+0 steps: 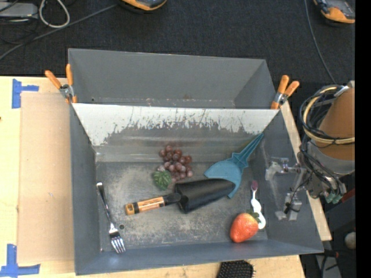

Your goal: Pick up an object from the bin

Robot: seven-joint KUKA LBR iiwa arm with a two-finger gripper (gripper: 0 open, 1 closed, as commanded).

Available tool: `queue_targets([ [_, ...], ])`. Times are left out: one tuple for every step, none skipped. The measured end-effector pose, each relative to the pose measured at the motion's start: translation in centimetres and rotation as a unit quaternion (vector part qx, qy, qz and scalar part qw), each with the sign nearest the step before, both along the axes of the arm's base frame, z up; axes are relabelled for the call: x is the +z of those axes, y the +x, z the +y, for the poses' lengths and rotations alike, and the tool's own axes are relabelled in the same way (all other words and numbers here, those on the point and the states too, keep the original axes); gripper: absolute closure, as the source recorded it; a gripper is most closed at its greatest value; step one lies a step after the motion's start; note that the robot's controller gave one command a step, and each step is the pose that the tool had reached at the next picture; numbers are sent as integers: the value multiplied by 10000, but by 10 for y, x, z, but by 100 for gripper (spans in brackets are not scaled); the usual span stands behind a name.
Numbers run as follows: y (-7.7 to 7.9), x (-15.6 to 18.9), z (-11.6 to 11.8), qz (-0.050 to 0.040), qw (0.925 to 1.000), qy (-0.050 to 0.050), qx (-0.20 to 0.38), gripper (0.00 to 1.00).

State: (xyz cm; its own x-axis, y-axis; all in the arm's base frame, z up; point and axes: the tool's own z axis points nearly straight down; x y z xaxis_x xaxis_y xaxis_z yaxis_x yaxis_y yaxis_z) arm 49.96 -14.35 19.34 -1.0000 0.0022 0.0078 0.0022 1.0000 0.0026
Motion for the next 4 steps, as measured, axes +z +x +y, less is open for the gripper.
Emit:
queue_targets([
  [2, 3, 1, -33, 10000, -9, 18, 0],
  [69, -13, 56, -43, 9995, -9, 320, 0],
  [72, -6, 71, -28, 9992, -8, 403, 0],
  [73, -28, 106, -36, 9978, 10, 669, 0],
])
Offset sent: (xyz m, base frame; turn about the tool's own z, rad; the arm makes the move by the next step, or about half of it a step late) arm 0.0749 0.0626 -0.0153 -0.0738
